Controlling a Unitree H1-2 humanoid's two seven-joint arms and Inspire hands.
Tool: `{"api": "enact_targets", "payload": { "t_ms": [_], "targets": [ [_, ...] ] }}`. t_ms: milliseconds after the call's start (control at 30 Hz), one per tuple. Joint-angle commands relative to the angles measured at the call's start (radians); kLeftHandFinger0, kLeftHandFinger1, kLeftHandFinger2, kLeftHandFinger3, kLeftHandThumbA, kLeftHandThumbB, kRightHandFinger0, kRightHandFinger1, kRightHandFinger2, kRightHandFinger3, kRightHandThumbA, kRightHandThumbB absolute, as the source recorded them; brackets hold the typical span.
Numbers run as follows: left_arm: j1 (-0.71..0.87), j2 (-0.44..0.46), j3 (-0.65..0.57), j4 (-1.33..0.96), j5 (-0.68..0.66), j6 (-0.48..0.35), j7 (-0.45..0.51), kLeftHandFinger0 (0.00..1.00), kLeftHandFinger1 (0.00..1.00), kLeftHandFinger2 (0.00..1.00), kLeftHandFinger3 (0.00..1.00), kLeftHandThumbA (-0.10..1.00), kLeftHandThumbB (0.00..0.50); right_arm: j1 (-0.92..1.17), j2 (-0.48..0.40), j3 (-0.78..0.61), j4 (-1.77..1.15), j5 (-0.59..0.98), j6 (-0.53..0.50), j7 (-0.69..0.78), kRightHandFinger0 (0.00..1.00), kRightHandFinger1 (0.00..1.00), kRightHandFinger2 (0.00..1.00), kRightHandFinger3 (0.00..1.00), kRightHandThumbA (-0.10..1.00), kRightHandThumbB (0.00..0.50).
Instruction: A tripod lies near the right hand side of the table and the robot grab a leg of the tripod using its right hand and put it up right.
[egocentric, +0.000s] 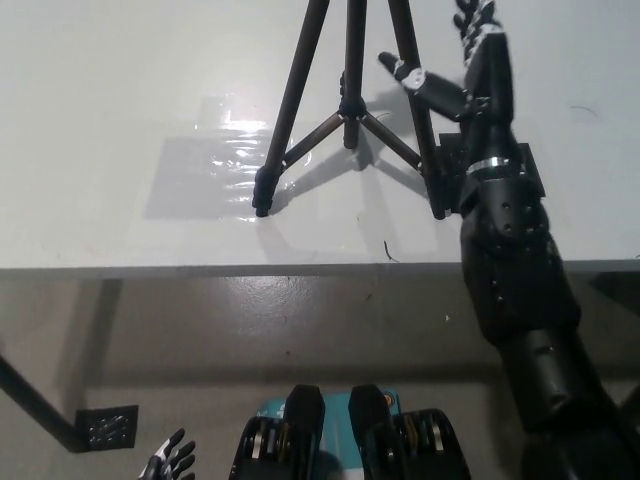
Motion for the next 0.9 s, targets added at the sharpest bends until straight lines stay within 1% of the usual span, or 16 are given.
{"api": "enact_targets", "payload": {
  "t_ms": [0, 200, 233, 300, 333, 367, 400, 500, 567, 633, 667, 700, 767, 800, 833, 867],
  "targets": [
    [-0.005, 0.014, 0.008, -0.024, 0.006, -0.039, -0.008, 1.0, 1.0, 1.0, 1.0, 1.0, 0.193, -0.027, -0.126, 0.062, -0.921, 0.127, 0.237, 0.153, 1.0, 1.0, 1.0, 1.0, 1.0, 0.5],
    [-0.026, 0.017, 0.015, -0.02, -0.003, -0.034, -0.008, 1.0, 1.0, 1.0, 1.0, 1.0, 0.194, 0.199, -0.161, 0.088, -1.338, 0.02, 0.193, 0.178, 1.0, 1.0, 1.0, 1.0, 1.0, 0.5],
    [-0.029, 0.016, 0.016, -0.019, -0.004, -0.032, -0.007, 1.0, 1.0, 1.0, 1.0, 1.0, 0.21, 0.239, -0.159, 0.1, -1.391, 0.041, 0.206, 0.175, 1.0, 1.0, 1.0, 1.0, 0.85, 0.409],
    [-0.031, 0.016, 0.017, -0.021, -0.006, -0.03, -0.007, 1.0, 1.0, 1.0, 1.0, 1.0, 0.215, 0.337, -0.164, 0.126, -1.511, 0.072, 0.26, 0.176, 1.0, 1.0, 1.0, 1.0, 0.71, 0.46],
    [-0.034, 0.015, 0.016, -0.018, -0.001, -0.034, -0.005, 1.0, 1.0, 1.0, 1.0, 1.0, 0.21, 0.418, -0.163, 0.15, -1.538, 0.098, 0.21, 0.168, 1.0, 1.0, 1.0, 1.0, 0.57, 0.464],
    [-0.034, 0.015, 0.016, -0.019, -0.001, -0.033, -0.005, 1.0, 1.0, 1.0, 1.0, 1.0, 0.205, 0.479, -0.156, 0.187, -1.541, 0.138, 0.174, 0.152, 1.0, 1.0, 1.0, 1.0, 0.51, 0.431],
    [-0.032, 0.017, 0.015, -0.021, 0.0, -0.031, -0.006, 1.0, 1.0, 1.0, 1.0, 1.0, 0.2, 0.551, -0.134, 0.226, -1.541, 0.153, 0.124, 0.141, 1.0, 1.0, 1.0, 1.0, 0.51, 0.332],
    [-0.042, 0.018, 0.016, -0.014, 0.005, -0.032, -0.004, 1.0, 1.0, 1.0, 1.0, 1.0, 0.21, 0.797, -0.056, 0.3, -1.541, 0.031, 0.001, 0.164, 1.0, 1.0, 1.0, 1.0, 0.64, 0.366],
    [-0.047, 0.018, 0.016, -0.013, 0.007, -0.029, -0.003, 1.0, 1.0, 1.0, 1.0, 1.0, 0.213, 0.871, -0.049, 0.318, -1.541, -0.001, -0.036, 0.174, 1.0, 1.0, 1.0, 1.0, 0.7, 0.354],
    [-0.053, 0.015, 0.015, -0.01, 0.002, -0.03, -0.005, 1.0, 1.0, 1.0, 1.0, 1.0, 0.216, 0.952, -0.074, 0.32, -1.486, -0.012, -0.094, 0.177, 1.0, 1.0, 1.0, 1.0, 0.85, 0.336],
    [-0.054, 0.015, 0.015, -0.009, 0.002, -0.03, -0.006, 1.0, 1.0, 1.0, 1.0, 1.0, 0.212, 0.976, -0.085, 0.309, -1.445, -0.037, -0.125, 0.182, 1.0, 1.0, 1.0, 1.0, 0.95, 0.391],
    [-0.058, 0.015, 0.016, -0.006, 0.002, -0.033, -0.004, 1.0, 1.0, 1.0, 1.0, 1.0, 0.2, 0.989, -0.098, 0.297, -1.399, -0.046, -0.135, 0.185, 1.0, 1.0, 1.0, 1.0, 1.0, 0.389],
    [-0.056, 0.015, 0.016, 0.0, 0.005, -0.051, -0.004, 1.0, 1.0, 1.0, 1.0, 1.0, 0.19, 1.02, -0.115, 0.272, -1.263, -0.042, -0.166, 0.175, 1.0, 1.0, 1.0, 1.0, 1.0, 0.39],
    [-0.057, 0.014, 0.018, 0.001, -0.003, -0.047, -0.006, 1.0, 1.0, 1.0, 1.0, 1.0, 0.201, 1.011, -0.12, 0.263, -1.171, -0.04, -0.176, 0.156, 1.0, 1.0, 1.0, 1.0, 1.0, 0.34],
    [-0.059, 0.012, 0.019, 0.003, -0.007, -0.048, -0.007, 1.0, 1.0, 1.0, 1.0, 1.0, 0.203, 1.015, -0.118, 0.251, -1.078, -0.032, -0.18, 0.147, 1.0, 1.0, 1.0, 1.0, 1.0, 0.368],
    [-0.055, 0.011, 0.021, -0.002, -0.007, -0.047, -0.005, 1.0, 1.0, 1.0, 1.0, 1.0, 0.202, 1.018, -0.118, 0.24, -0.967, -0.05, -0.18, 0.127, 1.0, 1.0, 1.0, 1.0, 1.0, 0.328]
  ]
}}
